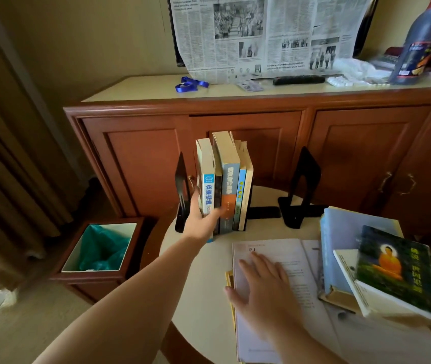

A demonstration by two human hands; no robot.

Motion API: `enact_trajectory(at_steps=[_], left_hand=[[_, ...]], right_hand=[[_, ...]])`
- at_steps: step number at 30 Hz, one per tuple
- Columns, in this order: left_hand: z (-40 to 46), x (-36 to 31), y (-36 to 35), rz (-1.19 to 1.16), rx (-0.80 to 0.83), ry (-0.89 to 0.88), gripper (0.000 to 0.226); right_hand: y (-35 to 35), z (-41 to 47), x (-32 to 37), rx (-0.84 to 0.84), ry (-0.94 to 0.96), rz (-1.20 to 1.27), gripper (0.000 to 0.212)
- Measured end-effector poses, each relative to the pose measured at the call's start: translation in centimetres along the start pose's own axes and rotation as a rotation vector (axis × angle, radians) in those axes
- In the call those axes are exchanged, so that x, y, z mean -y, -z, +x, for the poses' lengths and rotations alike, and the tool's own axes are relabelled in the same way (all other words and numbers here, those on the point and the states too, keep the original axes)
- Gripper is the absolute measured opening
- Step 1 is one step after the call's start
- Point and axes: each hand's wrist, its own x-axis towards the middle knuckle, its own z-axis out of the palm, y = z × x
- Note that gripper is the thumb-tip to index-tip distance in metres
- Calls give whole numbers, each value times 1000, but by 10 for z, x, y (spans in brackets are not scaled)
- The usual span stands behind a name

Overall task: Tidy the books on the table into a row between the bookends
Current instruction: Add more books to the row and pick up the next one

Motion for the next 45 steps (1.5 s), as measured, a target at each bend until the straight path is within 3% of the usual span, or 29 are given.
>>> enact_trajectory(at_steps=[5,11,15,19,27,32,39,42,45], left_hand=[[0,12,10,41,-49,0,50],[-1,13,12,30,-172,-104,47],[8,1,13,35,21,-23,53],[9,-4,21,119,256,3,86],[3,-11,20,217,175,119,61],[-28,-17,18,302,74,157,49],[-74,-25,2,236,67,325,46],[-99,-46,-15,184,112,290,9],[-125,-65,-42,218,255,212,14]], right_hand=[[3,0,1,10,9,-5,82],[1,0,0,-8,20,-7,79],[2,0,1,-3,13,-8,80],[0,0,1,-15,13,-5,80],[4,-4,2,-14,16,14,75],[9,-12,8,-111,-27,-36,57],[59,-18,16,91,5,-66,40],[101,-32,9,-42,55,73,33],[137,-52,-17,-260,68,80,25]])
